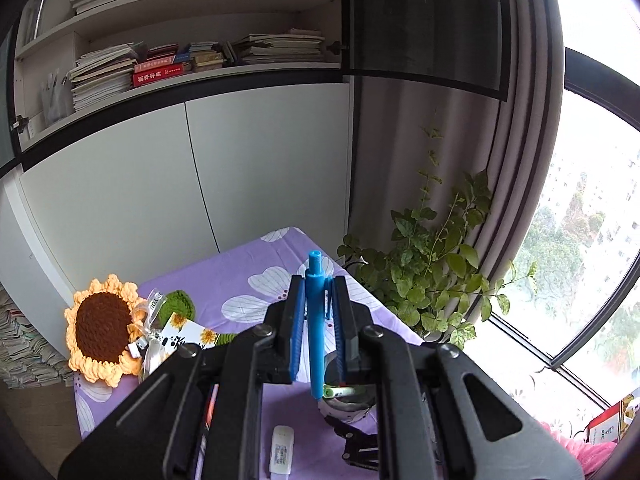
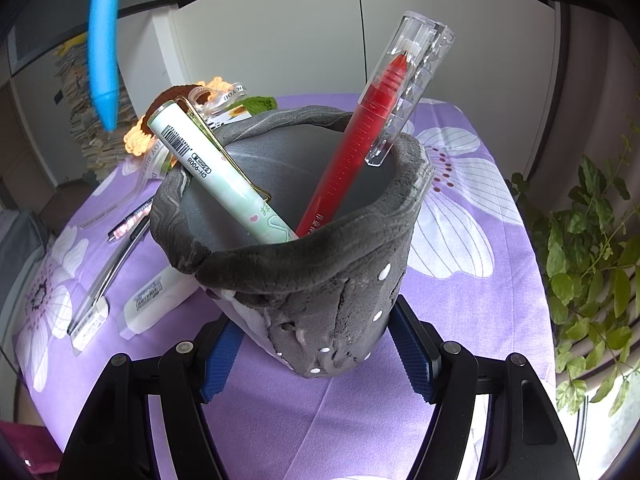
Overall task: Organize stationery
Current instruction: 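Lower the blue pen into the pen holder and open the left tool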
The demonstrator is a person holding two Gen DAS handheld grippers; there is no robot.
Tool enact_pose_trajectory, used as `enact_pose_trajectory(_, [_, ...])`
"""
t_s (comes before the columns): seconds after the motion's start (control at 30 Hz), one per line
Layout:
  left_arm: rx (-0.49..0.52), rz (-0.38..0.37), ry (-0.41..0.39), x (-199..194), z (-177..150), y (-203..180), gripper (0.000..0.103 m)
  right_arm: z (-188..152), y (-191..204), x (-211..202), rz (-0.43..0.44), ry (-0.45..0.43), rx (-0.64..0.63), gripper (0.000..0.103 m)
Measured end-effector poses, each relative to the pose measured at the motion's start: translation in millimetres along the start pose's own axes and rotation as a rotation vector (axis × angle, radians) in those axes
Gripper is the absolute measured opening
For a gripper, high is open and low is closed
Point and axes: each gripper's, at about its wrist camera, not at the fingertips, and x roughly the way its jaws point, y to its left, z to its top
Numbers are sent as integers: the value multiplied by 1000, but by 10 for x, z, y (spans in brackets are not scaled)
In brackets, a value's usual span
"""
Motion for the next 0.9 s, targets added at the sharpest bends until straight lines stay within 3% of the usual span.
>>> enact_pose_trajectory(0.37, [16, -17, 31, 408, 29, -144, 11, -4, 2, 10, 11, 1, -6, 72])
enact_pose_trajectory(0.9, [-13, -25, 23, 440, 93, -100, 11, -6, -23, 18, 19, -1, -2, 72])
